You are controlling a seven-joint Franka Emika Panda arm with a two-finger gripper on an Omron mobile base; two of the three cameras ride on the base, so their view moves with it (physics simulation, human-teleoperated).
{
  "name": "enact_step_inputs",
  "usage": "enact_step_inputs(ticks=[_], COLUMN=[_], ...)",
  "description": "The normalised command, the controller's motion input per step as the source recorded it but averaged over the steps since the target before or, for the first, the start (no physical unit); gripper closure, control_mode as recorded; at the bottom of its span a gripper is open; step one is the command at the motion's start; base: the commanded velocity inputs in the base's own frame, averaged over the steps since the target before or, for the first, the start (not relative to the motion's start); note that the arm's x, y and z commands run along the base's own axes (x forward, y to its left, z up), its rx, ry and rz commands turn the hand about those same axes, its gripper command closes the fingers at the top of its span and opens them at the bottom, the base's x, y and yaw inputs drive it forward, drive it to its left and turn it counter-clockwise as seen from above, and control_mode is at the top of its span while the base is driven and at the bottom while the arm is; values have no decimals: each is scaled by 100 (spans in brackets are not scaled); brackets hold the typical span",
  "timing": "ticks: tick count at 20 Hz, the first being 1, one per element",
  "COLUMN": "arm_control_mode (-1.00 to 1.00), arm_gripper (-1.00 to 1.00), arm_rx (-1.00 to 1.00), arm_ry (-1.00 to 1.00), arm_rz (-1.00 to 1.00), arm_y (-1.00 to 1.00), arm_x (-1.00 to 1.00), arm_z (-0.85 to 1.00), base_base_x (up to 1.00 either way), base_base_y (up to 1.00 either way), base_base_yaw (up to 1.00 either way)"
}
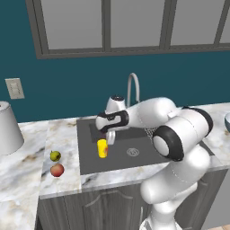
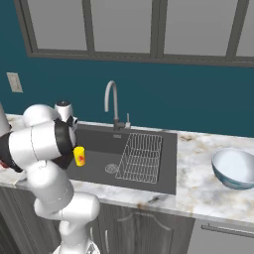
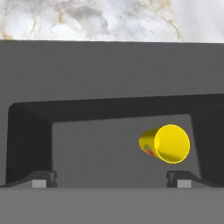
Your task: Remove the pear and peach from the sink. Then move the bowl and cup from the counter to the sink for washing.
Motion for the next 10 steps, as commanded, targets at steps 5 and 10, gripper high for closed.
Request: enact_step_inputs(ticks=[5,10], arm_control_mode=[-100,-100], arm_gripper=[-100,-100], arm_rx=[0,0], arm_ry=[1,2], arm_rz=[0,0], arm_y=[-6,-1], arm_x=[-20,-17], arm_z=[31,31], base_base_x=[0,0], base_base_y=[0,0], base_base_yaw=[0,0])
